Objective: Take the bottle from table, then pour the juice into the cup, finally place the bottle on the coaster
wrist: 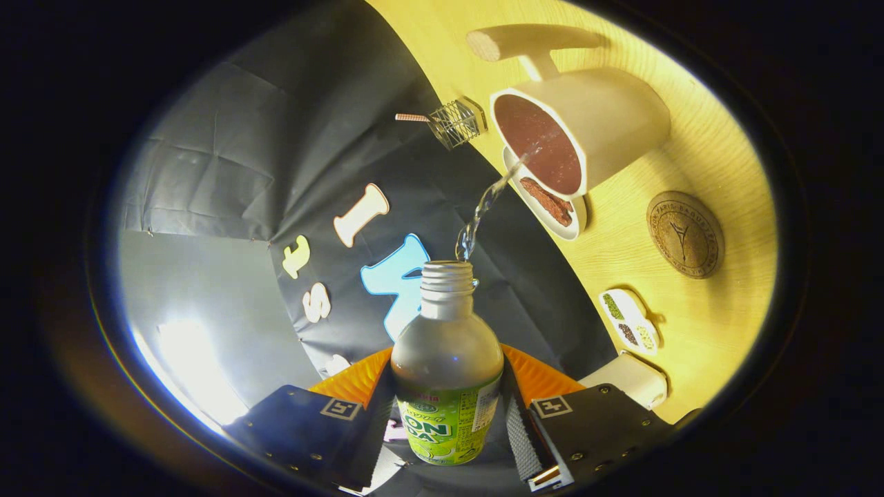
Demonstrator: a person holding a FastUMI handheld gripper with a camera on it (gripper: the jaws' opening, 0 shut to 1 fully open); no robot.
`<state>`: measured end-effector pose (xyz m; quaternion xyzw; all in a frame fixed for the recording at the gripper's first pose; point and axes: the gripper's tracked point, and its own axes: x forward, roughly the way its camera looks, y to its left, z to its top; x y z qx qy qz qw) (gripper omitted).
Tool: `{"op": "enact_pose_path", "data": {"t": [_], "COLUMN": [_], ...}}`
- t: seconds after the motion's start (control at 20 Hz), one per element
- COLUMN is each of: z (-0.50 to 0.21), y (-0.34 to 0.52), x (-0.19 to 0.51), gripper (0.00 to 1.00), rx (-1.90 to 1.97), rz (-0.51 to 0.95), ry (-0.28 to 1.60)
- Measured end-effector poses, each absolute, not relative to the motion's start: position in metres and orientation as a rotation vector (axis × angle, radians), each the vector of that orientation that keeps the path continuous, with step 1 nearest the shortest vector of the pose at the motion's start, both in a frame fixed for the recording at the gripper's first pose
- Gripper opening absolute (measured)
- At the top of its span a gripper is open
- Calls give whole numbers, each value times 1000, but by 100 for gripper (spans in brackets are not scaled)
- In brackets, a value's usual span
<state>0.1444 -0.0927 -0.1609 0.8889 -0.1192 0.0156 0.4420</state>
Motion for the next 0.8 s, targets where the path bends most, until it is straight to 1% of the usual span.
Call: {"op": "enact_pose_path", "data": {"t": [0.4,0.8], "z": [-159,-170], "y": [-99,-115], "x": [146,152], "gripper": [75,75], "rx": [2258,2258], "rz": [18,-30], "ry": [-339,-335]}}
